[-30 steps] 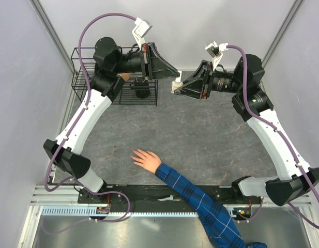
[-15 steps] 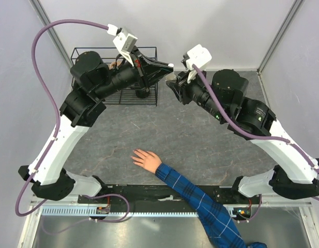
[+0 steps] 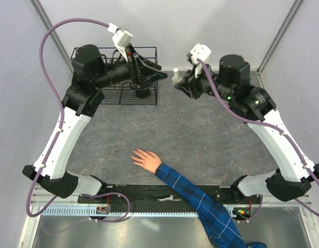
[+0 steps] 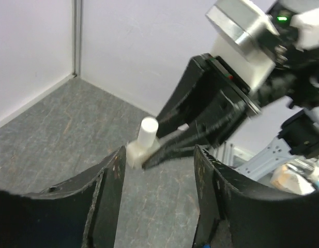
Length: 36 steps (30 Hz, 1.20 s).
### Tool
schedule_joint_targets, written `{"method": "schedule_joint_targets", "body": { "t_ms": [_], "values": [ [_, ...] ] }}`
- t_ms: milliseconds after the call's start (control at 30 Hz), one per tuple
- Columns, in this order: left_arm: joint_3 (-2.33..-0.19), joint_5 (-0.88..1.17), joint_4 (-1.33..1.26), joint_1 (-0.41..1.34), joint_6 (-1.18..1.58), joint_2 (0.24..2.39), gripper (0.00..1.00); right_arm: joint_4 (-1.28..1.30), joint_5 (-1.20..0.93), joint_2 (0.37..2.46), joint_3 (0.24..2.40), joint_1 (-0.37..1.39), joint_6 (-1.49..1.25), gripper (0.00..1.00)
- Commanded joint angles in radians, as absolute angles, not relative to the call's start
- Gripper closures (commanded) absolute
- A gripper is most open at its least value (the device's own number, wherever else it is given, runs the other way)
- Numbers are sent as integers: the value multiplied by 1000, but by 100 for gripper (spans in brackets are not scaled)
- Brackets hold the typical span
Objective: Paint the nails
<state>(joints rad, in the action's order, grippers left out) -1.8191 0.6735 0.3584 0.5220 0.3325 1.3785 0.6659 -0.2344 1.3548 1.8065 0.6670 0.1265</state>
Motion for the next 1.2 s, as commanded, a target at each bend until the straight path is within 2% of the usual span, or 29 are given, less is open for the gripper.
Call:
{"method": "schedule_joint_targets", "body": {
  "t_ms": [0,33,67,167,300,867,967,1067,1167],
  "values": [
    [-1766,974,111,440,637,1365,37,624,-627,1330,1813,539,63,100],
    [-1732,1050,51,410,699,1388,32,624,-678,1341,1816,519,49,100],
    [-1714,1081,-72,399,760,1397,31,621,-766,1351,1822,503,34,100],
    [-1667,1161,-285,388,961,1437,32,563,-854,1361,1815,476,-46,100],
    [-1696,1169,-344,391,1029,1477,38,457,-954,1362,1758,463,-155,100],
    [-1779,1233,-399,466,1074,1565,46,321,-1003,1370,1694,463,-279,100],
    [-1789,1247,-385,468,1063,1569,54,322,-982,1370,1695,460,-279,100],
    [-1807,1243,-303,469,996,1566,76,322,-953,1367,1697,462,-278,100],
    [-1839,1207,-128,472,861,1556,90,328,-928,1367,1697,462,-278,100]
  ]
}}
